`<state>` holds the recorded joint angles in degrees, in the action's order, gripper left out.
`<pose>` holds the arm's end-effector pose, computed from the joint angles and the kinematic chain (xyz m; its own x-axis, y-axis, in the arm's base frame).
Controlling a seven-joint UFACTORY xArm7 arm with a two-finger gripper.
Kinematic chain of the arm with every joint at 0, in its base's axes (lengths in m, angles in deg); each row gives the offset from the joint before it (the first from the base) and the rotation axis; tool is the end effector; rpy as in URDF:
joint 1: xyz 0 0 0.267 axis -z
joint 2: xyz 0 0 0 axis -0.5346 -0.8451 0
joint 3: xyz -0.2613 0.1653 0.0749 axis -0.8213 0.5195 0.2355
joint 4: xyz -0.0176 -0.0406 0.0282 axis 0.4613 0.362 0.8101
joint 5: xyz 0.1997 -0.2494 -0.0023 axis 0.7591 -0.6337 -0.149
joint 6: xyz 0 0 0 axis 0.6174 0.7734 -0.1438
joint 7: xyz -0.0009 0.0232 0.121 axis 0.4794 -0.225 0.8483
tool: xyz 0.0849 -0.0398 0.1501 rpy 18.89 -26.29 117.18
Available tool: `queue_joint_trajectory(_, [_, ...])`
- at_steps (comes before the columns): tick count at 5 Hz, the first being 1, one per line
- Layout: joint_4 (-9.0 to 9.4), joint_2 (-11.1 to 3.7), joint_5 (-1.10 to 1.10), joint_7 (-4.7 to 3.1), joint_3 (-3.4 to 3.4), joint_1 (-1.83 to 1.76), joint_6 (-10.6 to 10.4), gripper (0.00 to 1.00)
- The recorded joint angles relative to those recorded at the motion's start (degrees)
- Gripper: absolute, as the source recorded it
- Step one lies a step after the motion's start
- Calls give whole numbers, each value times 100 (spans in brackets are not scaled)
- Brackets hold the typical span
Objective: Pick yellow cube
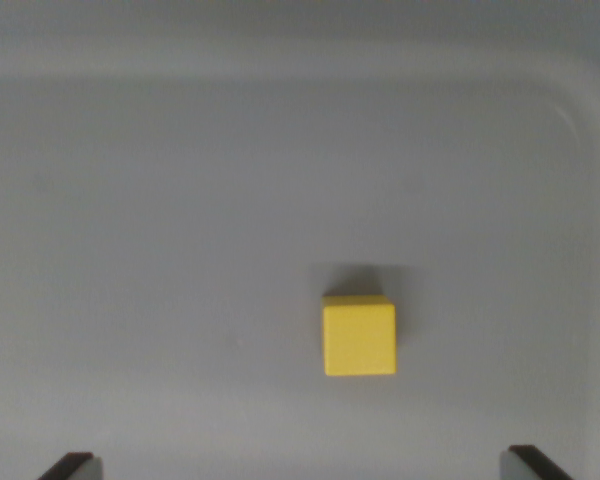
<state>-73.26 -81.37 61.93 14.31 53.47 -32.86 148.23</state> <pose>0.4585 -0.0257 0.3086 0.9981 0.0167 -0.0597 0.0183 -0.9995 0.0257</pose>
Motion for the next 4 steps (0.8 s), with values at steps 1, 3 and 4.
queue_joint_trajectory(1, [0,0,0,0,0,0,0,0])
queue_joint_trajectory(3, [151,-86,29,-79,-12,27,-228,0])
queue_joint_trajectory(4, [312,-177,59,-164,-25,55,-470,0])
